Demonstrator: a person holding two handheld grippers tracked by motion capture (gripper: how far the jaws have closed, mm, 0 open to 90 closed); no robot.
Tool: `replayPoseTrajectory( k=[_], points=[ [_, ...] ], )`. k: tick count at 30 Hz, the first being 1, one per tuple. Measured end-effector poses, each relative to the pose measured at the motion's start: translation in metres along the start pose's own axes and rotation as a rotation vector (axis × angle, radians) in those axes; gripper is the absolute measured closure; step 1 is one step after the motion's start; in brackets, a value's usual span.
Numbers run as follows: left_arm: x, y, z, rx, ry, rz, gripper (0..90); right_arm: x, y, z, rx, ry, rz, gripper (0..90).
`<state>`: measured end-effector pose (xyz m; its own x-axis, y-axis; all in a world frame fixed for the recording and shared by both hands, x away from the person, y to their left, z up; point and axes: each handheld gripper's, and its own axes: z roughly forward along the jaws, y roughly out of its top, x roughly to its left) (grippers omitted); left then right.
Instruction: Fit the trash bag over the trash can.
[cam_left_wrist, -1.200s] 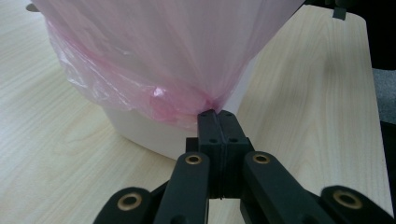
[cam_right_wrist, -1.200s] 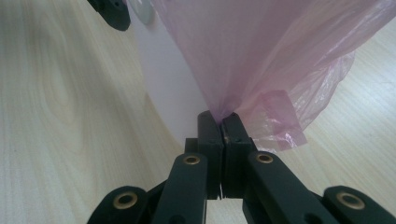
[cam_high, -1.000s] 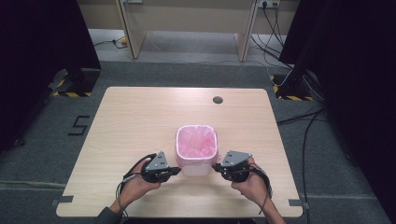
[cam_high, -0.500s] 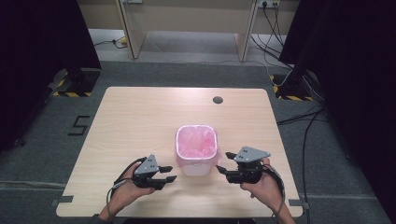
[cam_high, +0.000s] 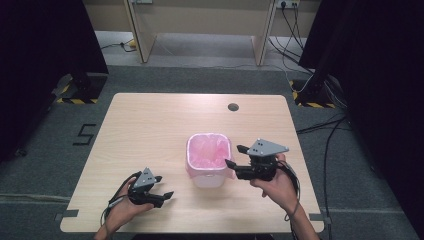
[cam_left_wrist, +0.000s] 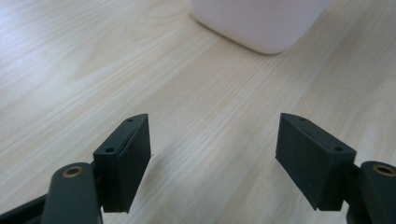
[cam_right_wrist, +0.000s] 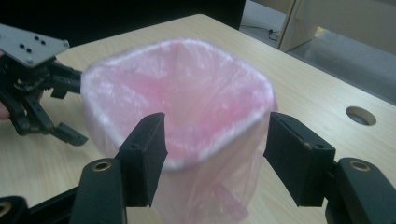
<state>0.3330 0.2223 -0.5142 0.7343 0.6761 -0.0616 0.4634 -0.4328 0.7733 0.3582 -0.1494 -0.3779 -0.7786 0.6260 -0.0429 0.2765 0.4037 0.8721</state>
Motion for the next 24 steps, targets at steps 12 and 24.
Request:
replayPoseTrajectory(
  k=[12, 24],
  points=[
    [0.008, -0.007, 0.005, 0.026, 0.038, 0.0, 18.6, 0.006, 0.041, 0.021, 0.003, 0.019, -0.061, 37.3],
    [0.007, -0.007, 0.006, 0.035, 0.052, 0.008, 16.4, 0.023, 0.063, 0.072, 0.119, 0.095, -0.125, 36.6]
  ],
)
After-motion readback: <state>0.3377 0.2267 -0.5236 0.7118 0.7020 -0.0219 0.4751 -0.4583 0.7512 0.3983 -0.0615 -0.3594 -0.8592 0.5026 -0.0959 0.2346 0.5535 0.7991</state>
